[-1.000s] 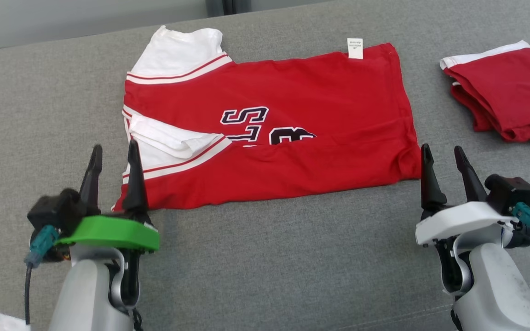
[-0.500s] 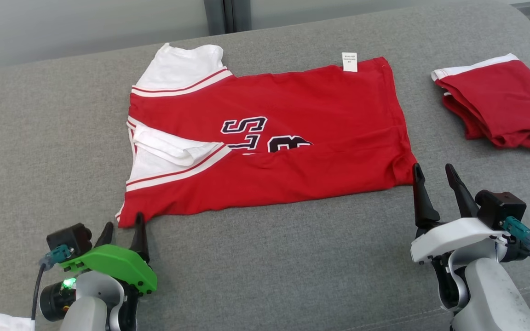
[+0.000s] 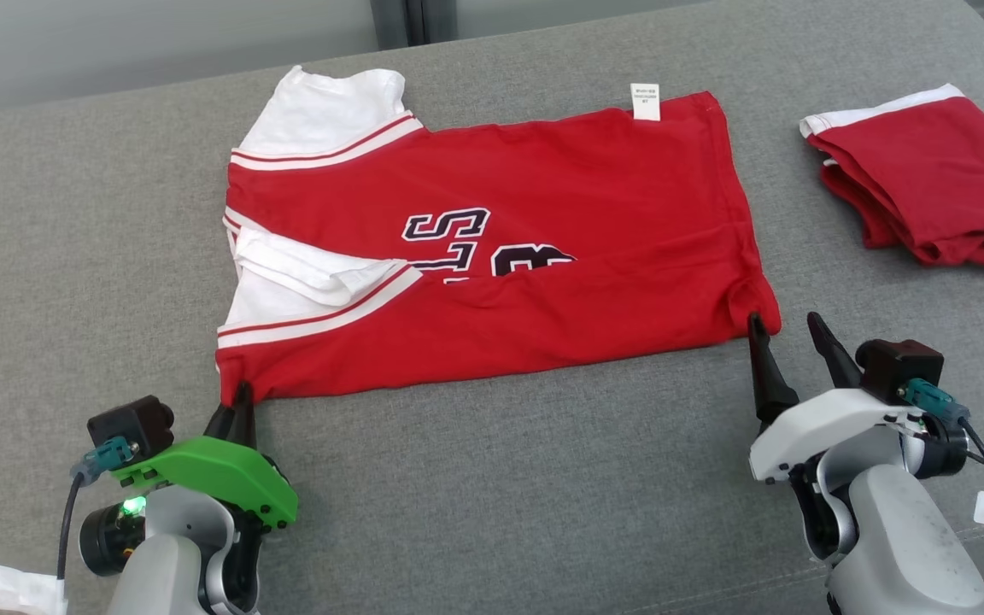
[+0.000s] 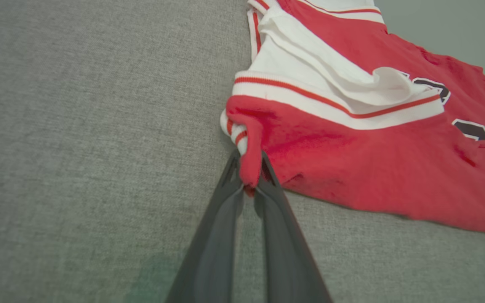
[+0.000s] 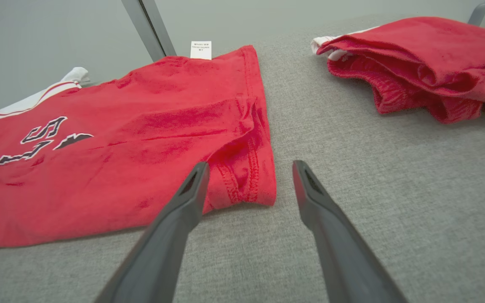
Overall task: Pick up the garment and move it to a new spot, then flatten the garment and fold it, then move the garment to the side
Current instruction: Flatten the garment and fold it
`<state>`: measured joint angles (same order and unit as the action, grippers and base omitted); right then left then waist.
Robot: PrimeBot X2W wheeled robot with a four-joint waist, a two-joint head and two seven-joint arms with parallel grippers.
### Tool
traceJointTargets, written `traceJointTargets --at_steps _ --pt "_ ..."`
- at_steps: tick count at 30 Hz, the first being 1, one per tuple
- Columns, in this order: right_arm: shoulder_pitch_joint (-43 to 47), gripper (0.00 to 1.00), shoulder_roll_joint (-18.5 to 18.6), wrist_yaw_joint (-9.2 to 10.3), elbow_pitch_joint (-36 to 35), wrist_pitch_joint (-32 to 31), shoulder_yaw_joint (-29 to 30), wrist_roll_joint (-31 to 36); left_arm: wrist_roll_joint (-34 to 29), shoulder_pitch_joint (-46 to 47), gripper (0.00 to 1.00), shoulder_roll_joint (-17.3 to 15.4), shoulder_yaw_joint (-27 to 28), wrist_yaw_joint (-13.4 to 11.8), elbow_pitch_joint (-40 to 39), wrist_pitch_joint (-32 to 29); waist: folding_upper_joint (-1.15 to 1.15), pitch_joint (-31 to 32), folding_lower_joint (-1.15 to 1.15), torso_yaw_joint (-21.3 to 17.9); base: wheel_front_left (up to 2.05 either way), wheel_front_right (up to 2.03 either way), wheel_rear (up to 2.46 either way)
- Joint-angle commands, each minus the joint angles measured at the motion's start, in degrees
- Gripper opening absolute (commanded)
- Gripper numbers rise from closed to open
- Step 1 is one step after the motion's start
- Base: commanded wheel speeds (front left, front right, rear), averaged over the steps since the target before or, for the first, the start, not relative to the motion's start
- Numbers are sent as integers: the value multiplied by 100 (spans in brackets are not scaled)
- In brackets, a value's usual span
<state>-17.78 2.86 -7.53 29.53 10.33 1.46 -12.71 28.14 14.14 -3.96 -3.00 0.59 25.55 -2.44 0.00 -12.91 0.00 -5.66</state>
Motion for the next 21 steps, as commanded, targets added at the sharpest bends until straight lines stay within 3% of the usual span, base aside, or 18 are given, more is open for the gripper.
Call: traceJointTargets --at_steps 1,6,10,14,15,16,18,21 --pt "-114 100 9 10 78 -13 -31 42 24 73 0 -12 4 22 -46 31 0 -10 0 25 0 0 0" --pt "-399 100 11 10 644 -109 -104 409 44 44 0 8 -88 20 -193 56 0 -10 0 140 0 0 0" --pt "-554 100 10 10 1070 -144 207 852 52 -6 0 16 -167 -7 -268 63 0 8 0 213 0 0 0" --pt "-683 100 9 10 1410 -115 366 800 70 -62 0 21 -205 -2 -314 91 0 37 0 234 0 0 0" --pt "-716 76 10 10 1487 -113 363 736 74 -75 0 21 -209 -3 -322 103 0 44 0 231 0 0 0" --pt "-767 41 9 10 1587 -110 335 622 81 -83 0 19 -212 1 -331 109 0 51 0 225 0 0 0" --pt "-859 2 11 10 1741 -70 272 448 97 -88 0 8 -217 23 -351 134 0 73 0 209 0 0 0" --pt "-958 0 13 10 1907 -8 217 230 123 -102 0 1 -201 30 -396 205 0 115 0 185 0 0 0"
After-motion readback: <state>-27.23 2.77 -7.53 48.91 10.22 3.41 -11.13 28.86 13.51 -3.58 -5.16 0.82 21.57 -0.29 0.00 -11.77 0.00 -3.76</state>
